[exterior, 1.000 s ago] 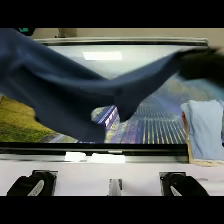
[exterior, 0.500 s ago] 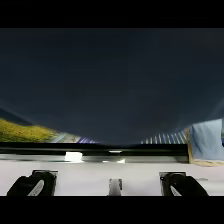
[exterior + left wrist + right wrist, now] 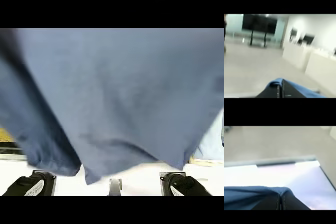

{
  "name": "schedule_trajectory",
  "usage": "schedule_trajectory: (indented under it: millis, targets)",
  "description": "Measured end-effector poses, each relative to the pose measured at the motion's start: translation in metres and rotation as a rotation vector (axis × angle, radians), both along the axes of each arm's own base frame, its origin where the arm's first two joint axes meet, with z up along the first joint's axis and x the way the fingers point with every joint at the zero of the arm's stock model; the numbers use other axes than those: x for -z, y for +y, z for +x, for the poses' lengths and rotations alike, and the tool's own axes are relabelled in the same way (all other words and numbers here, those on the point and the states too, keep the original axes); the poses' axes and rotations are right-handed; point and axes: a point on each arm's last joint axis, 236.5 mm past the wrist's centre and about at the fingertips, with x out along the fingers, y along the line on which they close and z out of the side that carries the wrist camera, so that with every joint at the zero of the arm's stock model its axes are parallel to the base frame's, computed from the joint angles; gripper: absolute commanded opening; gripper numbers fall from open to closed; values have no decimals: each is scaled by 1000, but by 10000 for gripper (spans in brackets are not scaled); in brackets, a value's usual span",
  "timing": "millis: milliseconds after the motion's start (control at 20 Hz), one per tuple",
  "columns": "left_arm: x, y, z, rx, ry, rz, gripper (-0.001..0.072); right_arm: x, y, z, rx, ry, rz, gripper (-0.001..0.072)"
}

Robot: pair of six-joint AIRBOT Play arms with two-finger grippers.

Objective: Fold the shirts.

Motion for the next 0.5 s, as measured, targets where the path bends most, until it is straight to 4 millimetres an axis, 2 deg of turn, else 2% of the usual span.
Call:
schedule_trajectory:
  millis: [100,200,300,400,500]
  targets:
    - [50,-6,53,3,157,42,28,40,15,44,22,110,-33,24]
    - [109,-12,99,15,325,82,28,89,33,87,38,226,-63,24]
    - [166,-17,136,31,476,113,29,141,49,124,46,334,-99,25]
    - [224,-22,164,49,622,140,29,187,61,150,53,425,-123,25]
    - [276,-25,183,67,751,162,29,228,72,165,49,504,-125,25]
